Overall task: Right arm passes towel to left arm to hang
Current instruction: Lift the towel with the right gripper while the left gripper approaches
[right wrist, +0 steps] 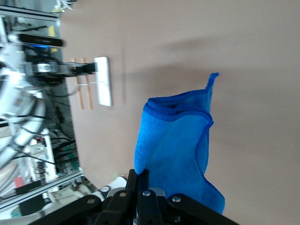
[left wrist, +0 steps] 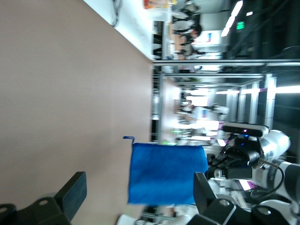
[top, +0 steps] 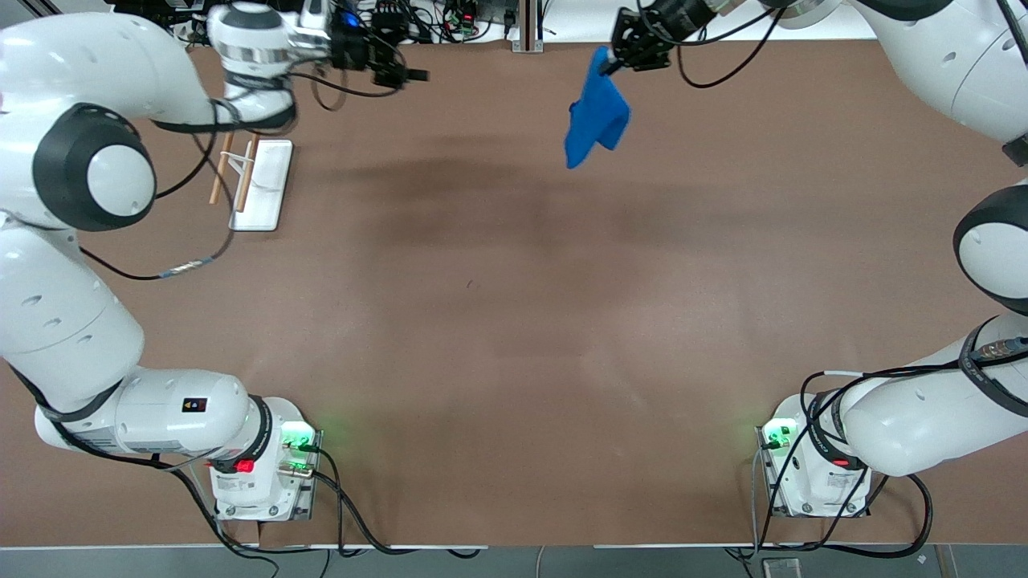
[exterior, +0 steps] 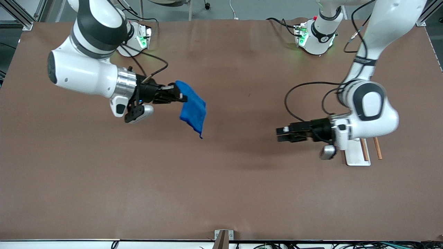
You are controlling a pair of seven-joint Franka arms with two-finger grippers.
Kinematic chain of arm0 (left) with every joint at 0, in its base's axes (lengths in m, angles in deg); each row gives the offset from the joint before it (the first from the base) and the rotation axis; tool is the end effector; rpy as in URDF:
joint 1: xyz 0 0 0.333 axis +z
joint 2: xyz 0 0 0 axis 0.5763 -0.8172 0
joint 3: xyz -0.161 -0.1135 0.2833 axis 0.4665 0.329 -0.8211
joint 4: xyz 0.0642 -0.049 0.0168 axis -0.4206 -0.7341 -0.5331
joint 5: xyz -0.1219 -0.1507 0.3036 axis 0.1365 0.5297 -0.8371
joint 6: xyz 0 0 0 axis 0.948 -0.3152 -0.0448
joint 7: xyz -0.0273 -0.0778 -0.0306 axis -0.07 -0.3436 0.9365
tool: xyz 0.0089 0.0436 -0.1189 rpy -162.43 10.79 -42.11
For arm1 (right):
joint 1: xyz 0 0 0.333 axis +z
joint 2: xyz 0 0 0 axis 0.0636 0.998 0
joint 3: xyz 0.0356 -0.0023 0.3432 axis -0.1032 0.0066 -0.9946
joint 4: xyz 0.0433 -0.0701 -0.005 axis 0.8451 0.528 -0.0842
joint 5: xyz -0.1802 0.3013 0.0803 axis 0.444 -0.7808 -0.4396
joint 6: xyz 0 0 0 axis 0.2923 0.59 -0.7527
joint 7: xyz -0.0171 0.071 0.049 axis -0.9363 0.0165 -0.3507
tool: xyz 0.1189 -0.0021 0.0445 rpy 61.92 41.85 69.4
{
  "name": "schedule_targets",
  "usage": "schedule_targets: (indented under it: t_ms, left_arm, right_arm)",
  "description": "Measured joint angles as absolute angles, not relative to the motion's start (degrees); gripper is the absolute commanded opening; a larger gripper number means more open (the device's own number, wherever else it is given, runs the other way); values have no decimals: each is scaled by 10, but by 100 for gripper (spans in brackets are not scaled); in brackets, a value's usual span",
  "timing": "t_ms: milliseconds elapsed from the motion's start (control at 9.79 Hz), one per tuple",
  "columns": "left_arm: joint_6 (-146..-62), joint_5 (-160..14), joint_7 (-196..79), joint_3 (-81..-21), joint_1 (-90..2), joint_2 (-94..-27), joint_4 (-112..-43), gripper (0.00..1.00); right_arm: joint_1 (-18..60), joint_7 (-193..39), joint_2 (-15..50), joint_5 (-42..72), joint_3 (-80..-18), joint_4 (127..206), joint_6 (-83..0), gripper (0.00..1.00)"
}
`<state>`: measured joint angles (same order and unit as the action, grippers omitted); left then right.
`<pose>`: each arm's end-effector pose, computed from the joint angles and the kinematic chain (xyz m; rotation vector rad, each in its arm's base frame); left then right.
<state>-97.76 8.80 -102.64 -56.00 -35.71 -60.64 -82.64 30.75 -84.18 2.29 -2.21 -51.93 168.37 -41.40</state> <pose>0.6076 -0.2191 0.3741 1.6941 0.0910 0.0154 0.5200 0.3072 0.5371 -2.2821 -0.0097 0.1230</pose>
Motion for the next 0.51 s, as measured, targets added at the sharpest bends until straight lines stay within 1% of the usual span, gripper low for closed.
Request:
schedule_targets:
  t_ms: [204, 409, 511]
  left_arm:
    - [-937, 188, -1067, -516, -362, -657, -834, 99]
    - [-886, 223, -1120, -490, -364, -708, -836, 96]
    - [-857, 228, -1146, -483, -364, -729, -837, 96]
  right_arm:
    - [348, -842, 30, -110, -519, 1683, -466, 0]
    - [390, -841, 50, -204, -520, 1673, -522, 0]
    - [406, -841, 61, -226, -520, 1664, -542, 0]
